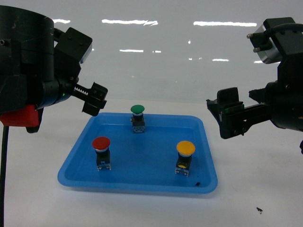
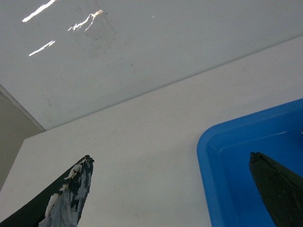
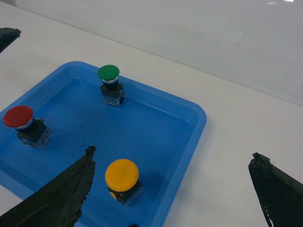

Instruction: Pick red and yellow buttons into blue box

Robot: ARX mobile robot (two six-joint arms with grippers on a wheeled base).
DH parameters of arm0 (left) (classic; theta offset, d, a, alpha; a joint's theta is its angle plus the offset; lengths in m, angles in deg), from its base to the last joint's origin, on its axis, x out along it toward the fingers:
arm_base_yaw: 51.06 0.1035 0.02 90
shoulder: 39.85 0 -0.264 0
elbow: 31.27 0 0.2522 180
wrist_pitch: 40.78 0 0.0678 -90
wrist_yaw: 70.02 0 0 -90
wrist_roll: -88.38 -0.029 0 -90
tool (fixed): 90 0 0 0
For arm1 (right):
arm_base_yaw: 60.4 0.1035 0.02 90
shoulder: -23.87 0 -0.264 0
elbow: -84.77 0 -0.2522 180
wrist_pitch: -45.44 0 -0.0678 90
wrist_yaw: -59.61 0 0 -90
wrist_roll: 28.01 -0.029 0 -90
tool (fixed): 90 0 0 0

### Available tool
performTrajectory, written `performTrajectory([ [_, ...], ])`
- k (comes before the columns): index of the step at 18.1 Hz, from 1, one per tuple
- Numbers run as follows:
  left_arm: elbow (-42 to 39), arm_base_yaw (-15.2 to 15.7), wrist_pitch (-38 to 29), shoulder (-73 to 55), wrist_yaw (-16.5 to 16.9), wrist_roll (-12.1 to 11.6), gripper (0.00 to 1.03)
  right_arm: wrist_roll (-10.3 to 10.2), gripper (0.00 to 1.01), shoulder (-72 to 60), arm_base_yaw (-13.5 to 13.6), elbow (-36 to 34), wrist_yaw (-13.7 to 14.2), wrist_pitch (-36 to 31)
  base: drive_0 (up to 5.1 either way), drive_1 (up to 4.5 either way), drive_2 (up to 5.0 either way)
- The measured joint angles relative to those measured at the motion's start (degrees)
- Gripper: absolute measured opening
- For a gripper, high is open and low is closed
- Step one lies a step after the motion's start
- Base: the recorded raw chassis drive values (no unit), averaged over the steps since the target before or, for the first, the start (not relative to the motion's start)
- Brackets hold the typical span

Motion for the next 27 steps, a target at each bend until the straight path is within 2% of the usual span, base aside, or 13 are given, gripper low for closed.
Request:
performTrajectory([
  [2, 0.00, -0.04, -0.07, 0.00, -0.02, -0.33, 0.98, -0.04, 0.98, -1.44, 0.00, -1.25, -2.03, -2.67, 0.0, 0.00, 0.0],
  [9, 0.00, -0.04, -0.02, 0.00, 0.00, -0.35, 0.98, -0.09, 0.98, -1.90, 1.29, -3.45, -4.79, -4.74, 0.0, 0.00, 0.0],
  [13, 0.00, -0.04, -0.07, 0.00, -0.02, -0.35, 0.98, -0.83, 0.98, -4.09, 4.33, -2.40, -7.21, -3.48, 0.0, 0.00, 0.0],
  [15, 0.00, -0.04, -0.07, 0.00, -0.02, -0.35, 0.98, -0.46, 0.98, -5.53, 6.14, 0.57, -6.51, -1.27, 0.0, 0.00, 0.0],
  [17, 0.00, -0.04, -0.07, 0.02, 0.00, -0.33, 0.98, 1.46, 0.98, -8.55, 7.02, 5.84, -5.62, 0.76, 0.0, 0.00, 0.0],
  [18, 0.00, -0.04, -0.09, 0.00, -0.02, -0.35, 0.98, 2.84, 0.98, -9.40, 7.13, 7.13, -4.17, 1.60, 0.0, 0.00, 0.0],
  [19, 0.00, -0.04, -0.07, 0.00, -0.02, -0.35, 0.98, 3.34, 0.98, -9.40, 7.13, 7.17, -3.56, 1.73, 0.0, 0.00, 0.0],
  [25, 0.00, -0.04, -0.09, 0.00, 0.00, -0.35, 0.98, 4.24, 0.98, -9.53, 7.10, 7.19, -3.48, 1.40, 0.0, 0.00, 0.0],
  [27, 0.00, -0.04, -0.04, 0.00, -0.02, -0.35, 0.98, 5.57, 0.98, -12.46, 6.95, 9.73, -4.04, 0.90, 0.0, 0.00, 0.0],
])
